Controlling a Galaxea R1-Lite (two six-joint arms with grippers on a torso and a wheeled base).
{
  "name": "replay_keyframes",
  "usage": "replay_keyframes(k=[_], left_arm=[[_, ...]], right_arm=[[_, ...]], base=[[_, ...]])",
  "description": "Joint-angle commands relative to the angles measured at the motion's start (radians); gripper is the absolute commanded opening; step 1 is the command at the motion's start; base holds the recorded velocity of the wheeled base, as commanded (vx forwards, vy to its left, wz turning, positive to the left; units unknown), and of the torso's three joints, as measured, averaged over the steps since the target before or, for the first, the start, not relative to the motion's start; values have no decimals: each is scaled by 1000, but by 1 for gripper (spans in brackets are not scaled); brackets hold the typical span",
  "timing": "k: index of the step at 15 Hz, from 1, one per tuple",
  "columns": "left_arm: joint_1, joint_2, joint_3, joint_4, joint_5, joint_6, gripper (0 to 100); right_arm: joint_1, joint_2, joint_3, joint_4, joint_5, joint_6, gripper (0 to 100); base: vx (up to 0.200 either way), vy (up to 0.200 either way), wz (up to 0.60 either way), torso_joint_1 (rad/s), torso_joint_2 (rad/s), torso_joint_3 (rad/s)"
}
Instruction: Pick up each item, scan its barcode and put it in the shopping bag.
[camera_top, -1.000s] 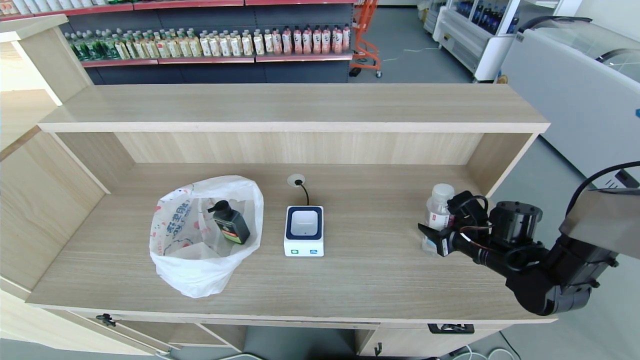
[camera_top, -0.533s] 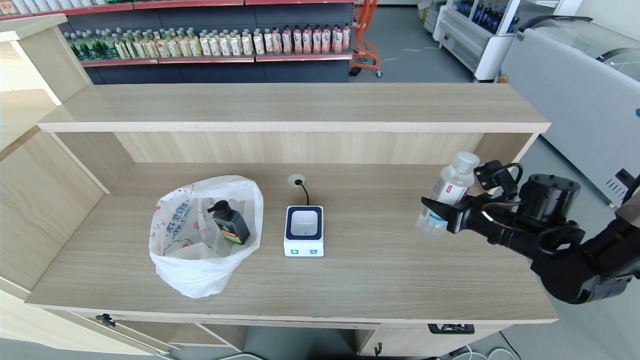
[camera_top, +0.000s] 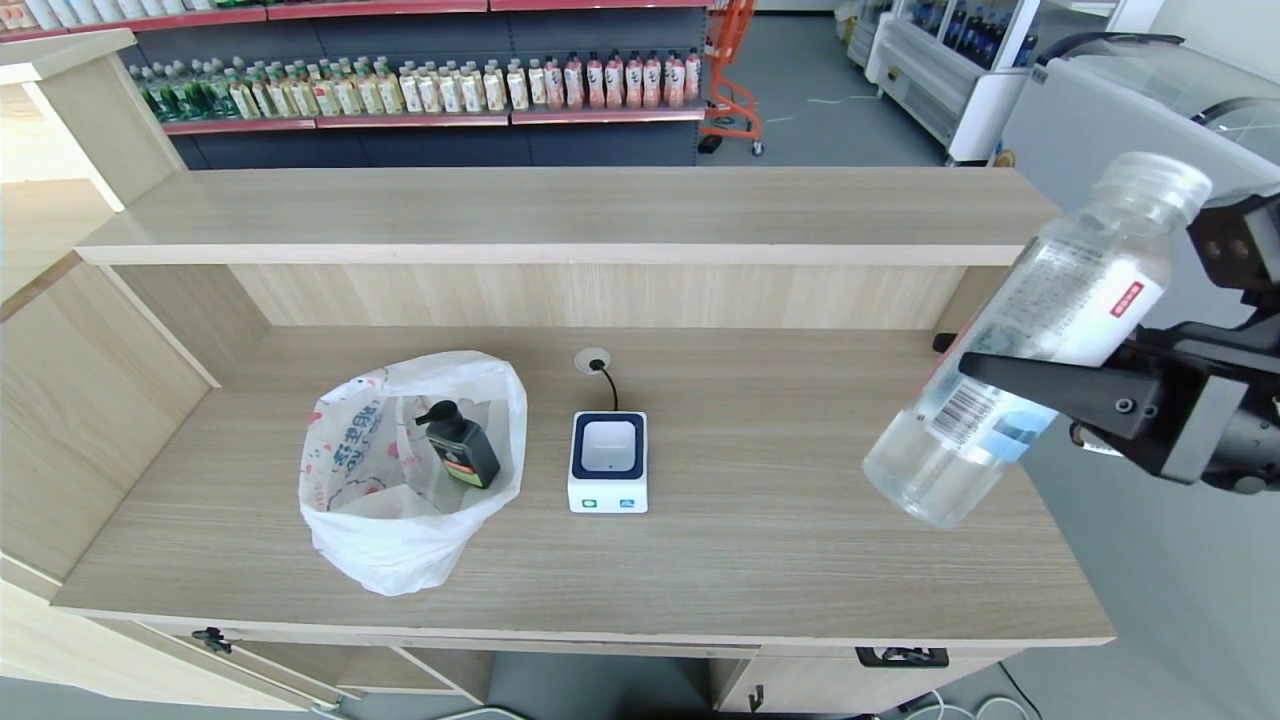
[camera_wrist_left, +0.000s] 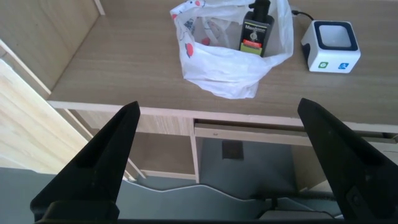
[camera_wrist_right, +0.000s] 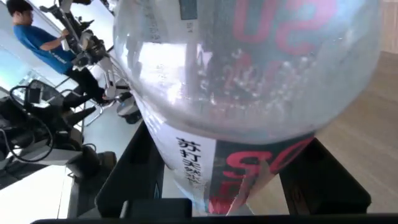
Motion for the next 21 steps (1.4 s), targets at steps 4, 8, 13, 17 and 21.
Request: replay_keyframes(k=[4, 8, 13, 17, 21], left_arm=[[0, 0, 0, 0, 0, 0, 100], [0, 0, 0, -1, 0, 0, 100], [0, 0, 0, 0, 0, 0, 100], [0, 0, 0, 0, 0, 0, 100], [0, 0, 0, -1, 0, 0, 100]], right_arm=[[134, -255, -1, 55, 27, 290, 0], [195, -385, 2, 351, 30, 300, 0], [335, -586, -27, 672, 28, 290, 0], [364, -560, -30, 689, 21, 228, 0], [290, -543, 62, 707, 16, 78, 0]], base=[[0, 0, 0, 0, 0, 0], [0, 0, 0, 0, 0, 0], [0, 0, 0, 0, 0, 0], [0, 0, 0, 0, 0, 0], [0, 0, 0, 0, 0, 0]])
